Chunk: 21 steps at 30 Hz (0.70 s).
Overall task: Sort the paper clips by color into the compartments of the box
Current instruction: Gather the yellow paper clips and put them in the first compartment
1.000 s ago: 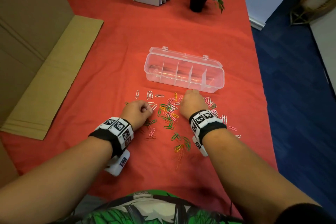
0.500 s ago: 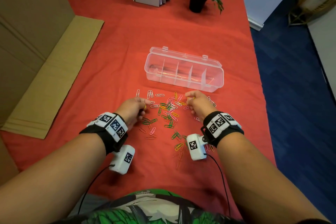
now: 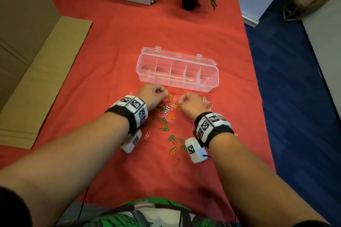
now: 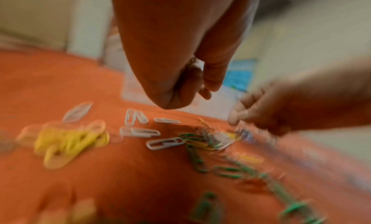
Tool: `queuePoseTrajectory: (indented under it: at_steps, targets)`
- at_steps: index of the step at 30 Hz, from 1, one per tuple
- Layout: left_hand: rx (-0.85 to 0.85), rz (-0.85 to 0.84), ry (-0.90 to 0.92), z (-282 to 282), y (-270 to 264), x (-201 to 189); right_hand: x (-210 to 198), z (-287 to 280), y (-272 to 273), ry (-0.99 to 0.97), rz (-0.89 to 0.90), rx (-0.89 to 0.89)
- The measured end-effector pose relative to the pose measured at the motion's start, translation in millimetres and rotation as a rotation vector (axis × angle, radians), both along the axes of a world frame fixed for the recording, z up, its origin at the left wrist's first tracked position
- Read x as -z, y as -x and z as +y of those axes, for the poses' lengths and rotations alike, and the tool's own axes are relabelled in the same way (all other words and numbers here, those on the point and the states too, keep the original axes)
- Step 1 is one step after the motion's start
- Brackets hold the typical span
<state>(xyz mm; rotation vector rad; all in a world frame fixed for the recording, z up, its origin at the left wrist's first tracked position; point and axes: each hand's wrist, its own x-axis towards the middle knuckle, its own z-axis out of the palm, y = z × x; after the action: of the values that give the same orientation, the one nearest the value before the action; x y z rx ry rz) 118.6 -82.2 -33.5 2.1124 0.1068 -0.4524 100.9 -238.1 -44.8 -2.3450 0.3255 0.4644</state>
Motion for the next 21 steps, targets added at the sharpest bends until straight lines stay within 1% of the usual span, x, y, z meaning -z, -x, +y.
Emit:
queuePoseTrajectory:
  at_steps: [1,3,5,6,8,10,11,12,14,15,16,17,18,20,21]
  targets:
    - [0.105,-0.085,-0.116,-3.9,-3.2,3.2,3.2,1.9,1.5,0.112,-0.047,-0.08]
    - [0.314,-0.206,-0.288,-10.5,-9.5,9.4,11.0,4.4,6.4,0.235,-0.089,-0.202]
    - [0.468,-0.268,-0.396,-14.3,-14.2,13.1,16.1,4.6,11.9,0.302,-0.133,-0.293]
    - [0.517,-0.274,-0.451,-14.9,-15.9,15.1,16.6,3.9,15.1,0.324,-0.165,-0.327]
    - [0.542,-0.275,-0.537,-14.2,-16.9,15.9,18.2,1.0,21.9,0.366,-0.214,-0.37]
    - [0.512,-0.29,-0.56,-11.9,-14.5,16.0,18.9,-1.3,27.8,0.409,-0.212,-0.41]
    - [0.491,-0.291,-0.557,-9.7,-13.5,16.1,19.7,-2.9,29.2,0.402,-0.206,-0.418]
    - [0.449,-0.283,-0.539,-7.0,-12.8,16.4,18.7,-4.2,30.1,0.356,-0.203,-0.403]
    - [0.282,-0.24,-0.425,-0.9,-10.5,14.6,13.5,-7.5,28.6,0.193,-0.187,-0.285]
    - [0.183,-0.181,-0.345,1.6,-9.5,11.7,10.6,-10.3,26.6,0.1,-0.149,-0.207]
    - [0.096,-0.083,-0.249,4.3,-9.1,8.8,6.8,-13.1,25.0,0.005,-0.095,-0.129]
    - [0.005,0.038,-0.106,7.7,-8.1,6.7,3.8,-15.1,24.5,-0.09,-0.043,-0.058]
    - [-0.098,0.172,0.074,10.6,-6.1,3.9,2.2,-16.8,24.2,-0.181,-0.008,0.008]
    - [-0.31,0.4,0.407,19.0,2.6,-3.0,0.0,-16.5,24.3,-0.31,0.044,0.116]
    - [-0.355,0.484,0.519,24.6,7.5,-6.1,-0.6,-15.1,24.8,-0.376,0.074,0.162]
